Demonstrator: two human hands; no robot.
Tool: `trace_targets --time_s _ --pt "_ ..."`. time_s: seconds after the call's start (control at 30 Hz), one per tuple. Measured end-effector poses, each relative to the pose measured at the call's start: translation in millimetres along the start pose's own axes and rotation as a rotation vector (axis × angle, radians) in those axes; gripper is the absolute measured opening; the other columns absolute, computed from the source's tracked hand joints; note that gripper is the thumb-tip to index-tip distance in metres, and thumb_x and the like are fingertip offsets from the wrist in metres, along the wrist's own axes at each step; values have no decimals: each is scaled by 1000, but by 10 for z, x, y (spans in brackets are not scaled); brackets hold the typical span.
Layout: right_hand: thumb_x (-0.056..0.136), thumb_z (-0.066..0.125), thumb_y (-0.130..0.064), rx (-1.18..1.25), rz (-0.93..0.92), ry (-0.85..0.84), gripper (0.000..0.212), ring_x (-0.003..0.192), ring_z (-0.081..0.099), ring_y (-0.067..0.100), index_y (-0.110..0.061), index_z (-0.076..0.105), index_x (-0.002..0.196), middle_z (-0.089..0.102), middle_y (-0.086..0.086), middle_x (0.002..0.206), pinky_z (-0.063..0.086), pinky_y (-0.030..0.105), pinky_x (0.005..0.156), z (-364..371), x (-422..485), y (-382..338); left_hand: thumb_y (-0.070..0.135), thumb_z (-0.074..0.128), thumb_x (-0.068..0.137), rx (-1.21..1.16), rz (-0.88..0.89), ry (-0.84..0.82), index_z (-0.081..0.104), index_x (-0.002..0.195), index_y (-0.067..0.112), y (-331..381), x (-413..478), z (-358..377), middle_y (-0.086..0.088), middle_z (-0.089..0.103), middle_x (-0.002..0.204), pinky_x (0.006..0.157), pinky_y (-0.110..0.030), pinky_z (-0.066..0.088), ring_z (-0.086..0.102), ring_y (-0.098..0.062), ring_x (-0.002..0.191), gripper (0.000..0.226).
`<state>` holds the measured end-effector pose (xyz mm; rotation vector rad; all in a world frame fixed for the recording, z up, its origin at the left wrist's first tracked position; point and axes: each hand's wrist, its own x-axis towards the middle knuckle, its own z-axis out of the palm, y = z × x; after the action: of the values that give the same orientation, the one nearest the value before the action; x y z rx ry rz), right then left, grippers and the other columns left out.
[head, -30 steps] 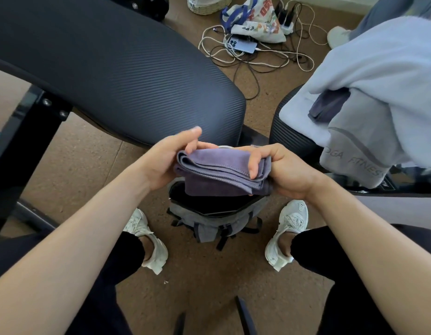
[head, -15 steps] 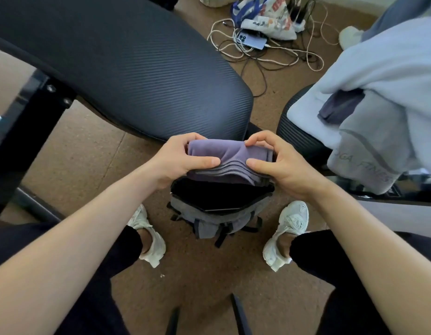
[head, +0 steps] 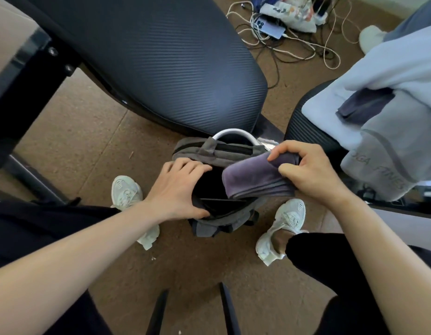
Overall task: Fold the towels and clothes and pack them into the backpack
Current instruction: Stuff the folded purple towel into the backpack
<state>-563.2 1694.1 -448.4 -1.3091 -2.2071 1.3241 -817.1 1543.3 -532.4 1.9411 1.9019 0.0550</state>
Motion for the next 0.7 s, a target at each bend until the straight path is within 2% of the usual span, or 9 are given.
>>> trace_targets --time_s 0.1,0.2,0.3,0.4,0.47,0.53,0.6,0.7 --pt "64 56 -10 -15 13 -74 30 81 62 0 -29 73 79 71 -10 84 44 12 73 193 -4 -8 89 62 46 64 -91 -38 22 160 34 -10 -106 22 3 32 162 115 -57 16 18 -31 151 132" --pt "69 63 -9 -127 33 -193 38 99 63 11 -34 71 96 70 -6 103 48 24 88 460 1 101 92 61 43 38 -169 -108 5 162 36 -35 -164 68 1 8 170 118 -68 8 -5 -41 154 143" --pt "73 66 -2 -246 87 -289 45 108 60 20 -31 71 107 66 -2 112 48 36 96 659 -15 276 91 65 42 12 -208 -145 -5 160 36 -46 -203 102 1 -5 169 119 -70 12 -12 -41 154 148" --pt "74 62 -2 -421 127 -404 46 106 58 23 -34 69 106 61 -4 108 47 36 89 725 -60 384 90 68 45 -47 -224 -179 -7 159 37 -51 -226 115 3 -10 169 120 -65 17 -12 -37 155 147" --pt "75 60 1 -547 142 -499 49 106 56 23 -36 68 107 56 -7 106 42 32 80 732 -117 435 86 67 52 -133 -237 -137 0 160 35 -52 -215 109 6 -4 169 117 -62 26 1 -35 154 137" --pt "77 60 3 -604 143 -554 50 106 56 22 -37 69 106 53 -10 105 39 29 77 727 -171 464 70 71 65 -173 -248 18 20 159 26 -62 -198 117 1 18 166 109 -58 41 24 -34 145 116" --pt "74 60 4 -591 133 -579 53 105 57 20 -43 67 98 56 -13 106 43 30 76 733 -214 455 53 78 71 -129 -245 191 41 150 19 -75 -180 150 0 42 155 98 -54 49 41 -31 133 94" --pt "70 59 7 -599 111 -626 57 101 62 21 -48 61 84 63 -10 106 54 38 80 779 -275 424 51 87 65 -37 -239 308 52 140 19 -36 -153 172 -2 52 142 91 -51 48 44 -33 127 89"
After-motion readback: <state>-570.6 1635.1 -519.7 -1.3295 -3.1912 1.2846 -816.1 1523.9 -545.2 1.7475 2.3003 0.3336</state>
